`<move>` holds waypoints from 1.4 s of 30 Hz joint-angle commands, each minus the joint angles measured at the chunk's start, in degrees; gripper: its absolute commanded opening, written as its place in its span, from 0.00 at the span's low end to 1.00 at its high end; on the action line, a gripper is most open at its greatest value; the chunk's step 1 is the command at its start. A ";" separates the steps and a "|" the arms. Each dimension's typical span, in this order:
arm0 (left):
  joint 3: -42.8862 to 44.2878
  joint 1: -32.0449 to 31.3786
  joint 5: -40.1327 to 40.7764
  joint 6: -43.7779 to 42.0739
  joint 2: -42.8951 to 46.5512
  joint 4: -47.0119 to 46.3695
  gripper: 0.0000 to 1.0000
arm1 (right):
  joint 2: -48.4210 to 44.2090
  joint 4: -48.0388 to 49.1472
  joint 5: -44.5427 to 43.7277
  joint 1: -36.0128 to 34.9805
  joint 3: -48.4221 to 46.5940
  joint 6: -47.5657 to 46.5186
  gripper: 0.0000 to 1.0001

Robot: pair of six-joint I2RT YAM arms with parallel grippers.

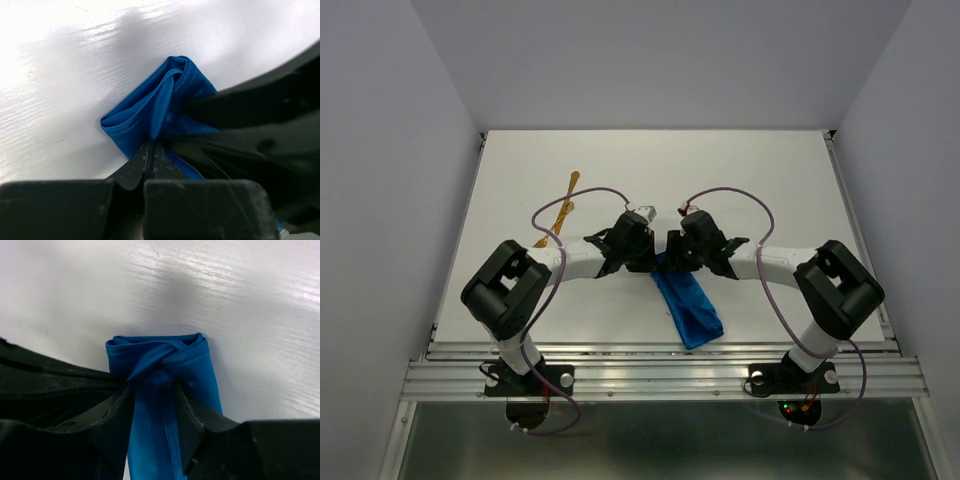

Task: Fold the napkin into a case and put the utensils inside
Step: Grasp the top corner of the smaller rectangle folded napkin from the folded napkin.

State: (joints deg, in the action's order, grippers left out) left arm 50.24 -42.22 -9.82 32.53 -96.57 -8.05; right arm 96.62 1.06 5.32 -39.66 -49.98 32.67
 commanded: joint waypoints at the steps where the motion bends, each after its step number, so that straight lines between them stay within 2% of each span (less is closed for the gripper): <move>1: 1.09 -0.59 -2.66 -0.72 -0.19 -1.35 0.00 | -6.96 7.72 3.29 -0.95 1.72 1.08 0.47; 6: 1.62 -0.32 -2.92 -1.33 -0.54 -0.91 0.00 | -11.71 10.01 2.77 -0.95 6.64 2.58 0.47; 10: 2.23 -0.15 -2.83 -1.42 -0.46 -0.82 0.00 | -16.02 11.95 -2.31 -0.95 10.77 4.42 0.45; 13: 2.23 -0.06 -2.74 -1.42 -0.11 -0.65 0.00 | -15.85 8.27 -7.32 -0.95 10.34 5.04 0.21; 14: 2.32 0.03 -2.66 -1.42 -0.02 -0.56 0.00 | -14.80 6.26 -10.04 -0.95 9.38 5.74 0.07; 16: 2.41 0.29 -2.74 -1.42 0.07 -0.38 0.00 | -12.34 1.85 -10.68 -0.95 6.39 5.83 0.01; 17: 2.58 0.47 -2.83 -1.51 0.16 -0.21 0.00 | -9.63 1.49 -9.73 -0.95 5.60 5.74 0.01; 27: 3.11 0.64 -3.36 -1.86 -0.45 -0.03 0.00 | -3.73 0.35 -7.87 -0.95 3.57 3.46 0.01; 33: 3.29 0.64 -3.71 -1.95 -0.98 -0.03 0.00 | -2.05 2.36 -2.78 -0.95 3.22 2.41 0.01; 42: 3.46 0.56 -3.80 -2.04 -2.04 -0.12 0.00 | -0.20 3.77 0.30 -1.47 1.81 2.05 0.01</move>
State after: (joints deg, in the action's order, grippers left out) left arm 51.53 -41.89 -13.06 31.73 -98.50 -7.81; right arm 94.91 2.20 3.36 -40.47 -46.06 35.57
